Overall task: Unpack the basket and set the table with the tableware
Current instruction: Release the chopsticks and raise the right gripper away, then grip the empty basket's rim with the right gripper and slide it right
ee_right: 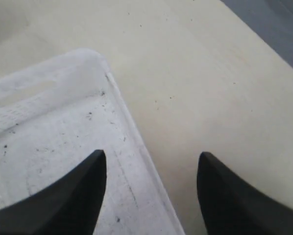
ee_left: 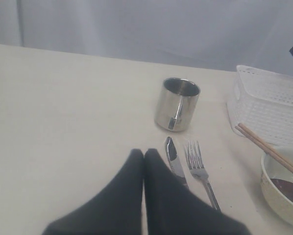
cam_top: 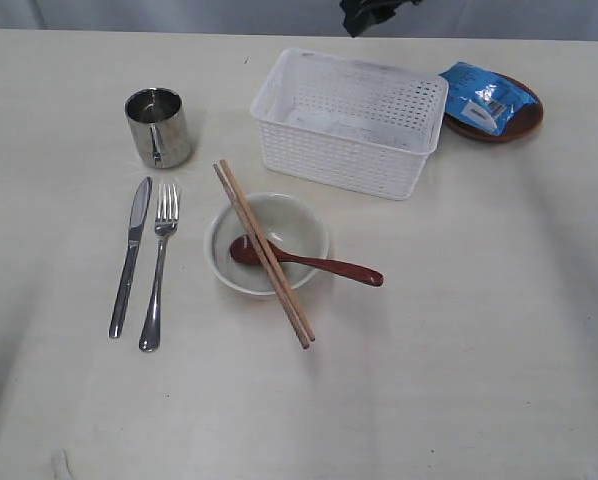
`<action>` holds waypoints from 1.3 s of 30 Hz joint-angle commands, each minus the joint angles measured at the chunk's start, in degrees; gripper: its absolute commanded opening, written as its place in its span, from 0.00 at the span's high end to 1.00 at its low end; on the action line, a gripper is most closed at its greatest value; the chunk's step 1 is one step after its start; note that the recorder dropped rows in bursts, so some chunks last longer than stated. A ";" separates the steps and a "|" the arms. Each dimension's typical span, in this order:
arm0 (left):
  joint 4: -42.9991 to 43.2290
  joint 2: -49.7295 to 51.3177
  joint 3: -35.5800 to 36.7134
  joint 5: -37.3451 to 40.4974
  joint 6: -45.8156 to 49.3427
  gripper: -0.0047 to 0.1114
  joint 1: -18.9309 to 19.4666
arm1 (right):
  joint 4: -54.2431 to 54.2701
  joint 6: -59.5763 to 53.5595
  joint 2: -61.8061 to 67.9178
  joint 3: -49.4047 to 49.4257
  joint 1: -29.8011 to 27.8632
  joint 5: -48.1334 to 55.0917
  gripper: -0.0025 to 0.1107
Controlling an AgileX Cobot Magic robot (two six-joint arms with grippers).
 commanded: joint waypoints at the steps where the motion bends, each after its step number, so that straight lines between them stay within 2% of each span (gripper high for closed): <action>1: -0.22 -0.21 0.16 -0.63 0.03 0.96 0.06 | 4.84 -5.36 5.32 -1.27 -2.07 2.20 0.51; 4: -0.38 -0.21 0.16 -0.63 0.03 0.96 0.06 | 9.88 -10.92 7.95 -1.27 -2.83 3.61 0.51; 6: -0.38 -0.21 0.16 -0.63 0.03 0.96 0.06 | 9.41 -10.92 9.54 -1.27 -2.83 2.57 0.56; 8: -0.38 -0.21 0.16 -0.63 0.03 0.96 0.06 | 9.20 -11.32 9.90 -1.27 -2.83 1.21 0.79; 9: -0.38 -0.21 0.16 -0.63 0.03 0.96 0.06 | 8.72 -12.68 9.33 -1.27 -2.83 0.45 0.98; 16: -0.28 -0.21 0.16 -0.63 0.03 0.96 0.06 | 6.47 -10.75 2.48 -5.34 -5.12 -1.44 0.98; 22: -0.28 -0.21 0.16 -0.63 0.03 0.96 0.06 | 10.06 -6.52 -5.00 -6.11 -12.11 -1.44 0.98; 29: -0.28 -0.21 0.16 -0.63 0.03 0.96 0.06 | 11.60 1.28 -7.13 -3.76 -25.23 -1.97 0.98; 39: -0.28 -0.21 0.16 -0.63 0.03 0.96 0.06 | 19.65 -0.54 -5.44 14.20 -44.35 -13.39 0.98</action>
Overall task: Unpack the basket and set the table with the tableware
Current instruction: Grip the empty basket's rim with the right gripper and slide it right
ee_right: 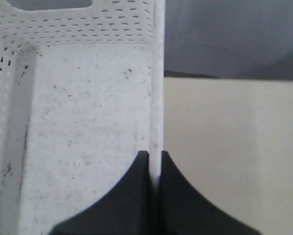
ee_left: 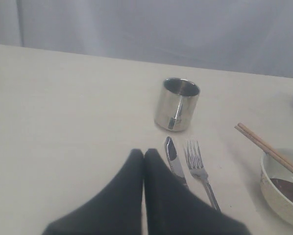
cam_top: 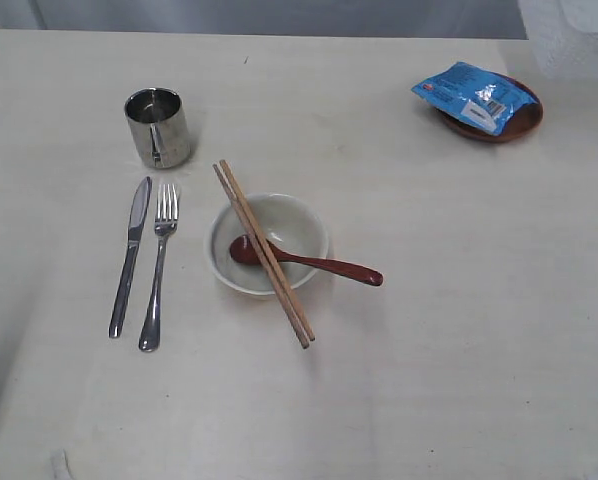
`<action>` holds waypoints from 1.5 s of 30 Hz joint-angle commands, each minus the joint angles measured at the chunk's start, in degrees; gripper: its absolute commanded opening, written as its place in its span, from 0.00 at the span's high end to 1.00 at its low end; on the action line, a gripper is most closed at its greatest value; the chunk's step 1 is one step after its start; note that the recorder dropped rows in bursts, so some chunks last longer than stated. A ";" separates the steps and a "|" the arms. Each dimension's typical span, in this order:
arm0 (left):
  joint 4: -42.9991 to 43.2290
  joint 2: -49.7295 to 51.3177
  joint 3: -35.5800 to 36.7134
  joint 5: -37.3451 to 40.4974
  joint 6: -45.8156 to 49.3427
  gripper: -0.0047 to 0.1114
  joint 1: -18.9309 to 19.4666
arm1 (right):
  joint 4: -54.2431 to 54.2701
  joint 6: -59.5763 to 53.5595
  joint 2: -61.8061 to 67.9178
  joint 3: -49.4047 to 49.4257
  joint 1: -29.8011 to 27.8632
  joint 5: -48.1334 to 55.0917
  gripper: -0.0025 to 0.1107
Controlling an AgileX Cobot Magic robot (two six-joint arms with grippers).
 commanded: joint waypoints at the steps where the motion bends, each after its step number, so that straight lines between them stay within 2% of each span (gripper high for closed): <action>1: -0.28 -0.21 0.16 -0.63 0.03 0.96 0.06 | 6.04 -1.81 1.48 6.13 -7.73 -4.20 0.98; 7: -0.28 -0.21 0.16 -0.63 0.03 0.96 0.06 | 8.29 -5.08 6.37 7.61 -11.79 -3.80 0.98; 13: -0.28 -0.21 0.16 -0.63 0.03 0.96 0.06 | 7.94 -11.42 11.06 7.61 -11.42 -3.80 0.98; 20: -0.28 -0.21 0.16 -0.63 0.03 0.96 0.06 | 8.83 -12.02 14.22 7.50 -9.99 -2.95 0.98; 28: -0.28 -0.21 0.16 -0.63 0.03 0.96 0.06 | 10.04 -12.85 14.91 7.50 -3.54 -2.17 0.98; 45: -0.28 -0.21 0.16 -0.63 0.03 0.96 0.06 | 4.94 -6.38 14.80 7.50 17.96 -0.68 0.98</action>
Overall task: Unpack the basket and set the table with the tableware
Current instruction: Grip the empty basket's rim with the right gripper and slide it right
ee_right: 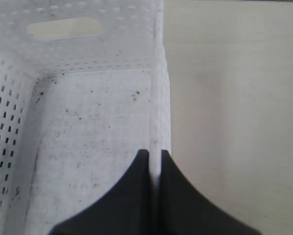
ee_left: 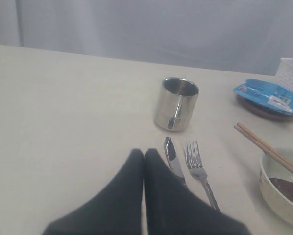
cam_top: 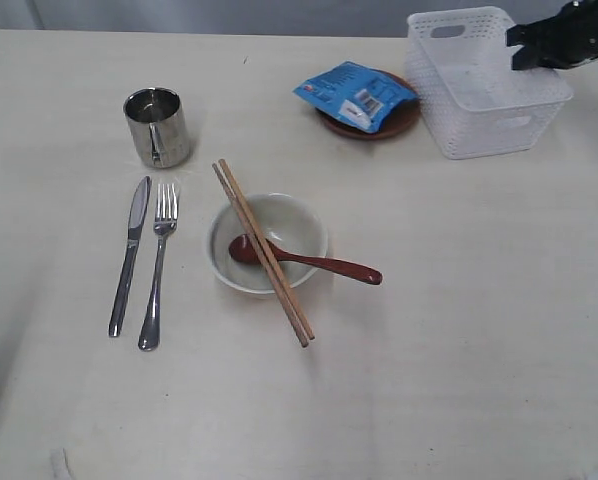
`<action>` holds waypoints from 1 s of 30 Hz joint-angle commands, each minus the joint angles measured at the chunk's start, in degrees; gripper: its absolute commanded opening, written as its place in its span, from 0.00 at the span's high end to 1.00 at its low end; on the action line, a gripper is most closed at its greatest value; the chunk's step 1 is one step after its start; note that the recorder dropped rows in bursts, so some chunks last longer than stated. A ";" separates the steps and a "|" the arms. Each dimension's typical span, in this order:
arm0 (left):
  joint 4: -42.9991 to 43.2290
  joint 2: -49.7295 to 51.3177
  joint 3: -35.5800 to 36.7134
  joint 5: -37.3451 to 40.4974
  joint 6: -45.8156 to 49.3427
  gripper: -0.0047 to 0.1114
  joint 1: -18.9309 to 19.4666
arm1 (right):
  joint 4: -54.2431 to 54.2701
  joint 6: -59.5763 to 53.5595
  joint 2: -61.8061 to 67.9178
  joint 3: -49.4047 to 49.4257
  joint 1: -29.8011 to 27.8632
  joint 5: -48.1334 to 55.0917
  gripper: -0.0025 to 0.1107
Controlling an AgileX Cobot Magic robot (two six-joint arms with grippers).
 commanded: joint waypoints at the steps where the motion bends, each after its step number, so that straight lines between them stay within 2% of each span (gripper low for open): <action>1: -0.28 -0.21 0.16 -0.63 0.03 0.96 0.06 | -2.86 1.71 2.16 1.35 6.40 6.62 0.98; 9: -0.28 -0.21 0.16 -0.63 0.03 0.96 0.06 | -10.69 12.81 2.04 1.35 11.78 4.82 0.98; 18: -0.28 -0.21 0.16 -0.63 0.03 0.96 0.06 | -11.65 21.63 -2.03 1.35 11.08 4.69 0.98; 25: -0.28 -0.21 0.16 -0.63 0.03 0.96 0.06 | -26.42 34.06 -4.99 1.35 10.83 6.19 0.98; 30: -0.28 -0.21 0.16 -0.63 0.03 0.96 0.06 | -28.97 36.66 -6.43 1.35 10.43 10.60 0.98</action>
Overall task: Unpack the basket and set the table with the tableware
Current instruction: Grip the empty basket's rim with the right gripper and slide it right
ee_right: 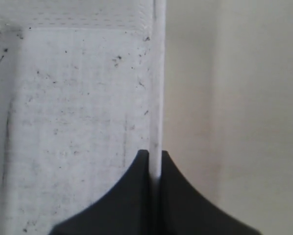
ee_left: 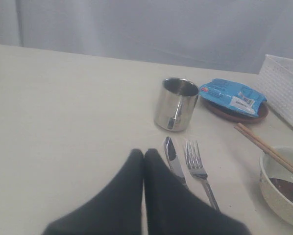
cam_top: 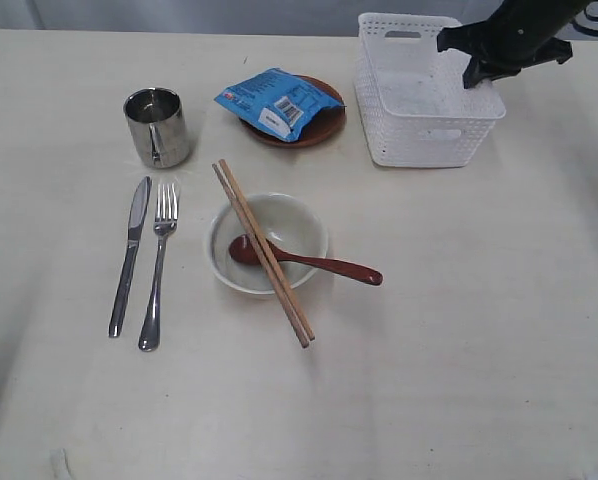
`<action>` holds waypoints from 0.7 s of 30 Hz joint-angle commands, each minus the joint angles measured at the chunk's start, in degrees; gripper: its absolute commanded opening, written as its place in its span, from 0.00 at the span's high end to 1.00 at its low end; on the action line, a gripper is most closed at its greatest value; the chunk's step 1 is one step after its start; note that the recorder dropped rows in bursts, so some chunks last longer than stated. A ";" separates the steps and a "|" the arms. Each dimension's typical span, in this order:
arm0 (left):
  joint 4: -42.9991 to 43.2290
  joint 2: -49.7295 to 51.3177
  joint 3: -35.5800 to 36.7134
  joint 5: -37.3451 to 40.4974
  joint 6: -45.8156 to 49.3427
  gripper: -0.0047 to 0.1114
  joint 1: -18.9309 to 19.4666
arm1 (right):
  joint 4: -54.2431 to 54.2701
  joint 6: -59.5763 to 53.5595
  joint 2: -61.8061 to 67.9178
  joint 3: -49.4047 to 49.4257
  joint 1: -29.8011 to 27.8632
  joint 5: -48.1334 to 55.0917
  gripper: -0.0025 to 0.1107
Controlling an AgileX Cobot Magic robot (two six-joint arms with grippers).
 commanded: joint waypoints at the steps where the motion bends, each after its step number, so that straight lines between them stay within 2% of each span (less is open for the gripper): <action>1: -0.28 -0.21 0.16 -0.63 0.03 0.96 0.06 | -3.31 4.37 -1.89 0.53 -0.62 4.39 0.98; 9: -0.28 -0.21 0.16 -0.63 0.03 0.96 0.06 | -6.19 13.02 -5.42 0.53 1.01 5.89 0.98; 21: -0.02 -0.21 0.16 -0.63 0.03 0.96 0.06 | -8.34 12.03 -2.96 0.53 2.04 7.73 0.98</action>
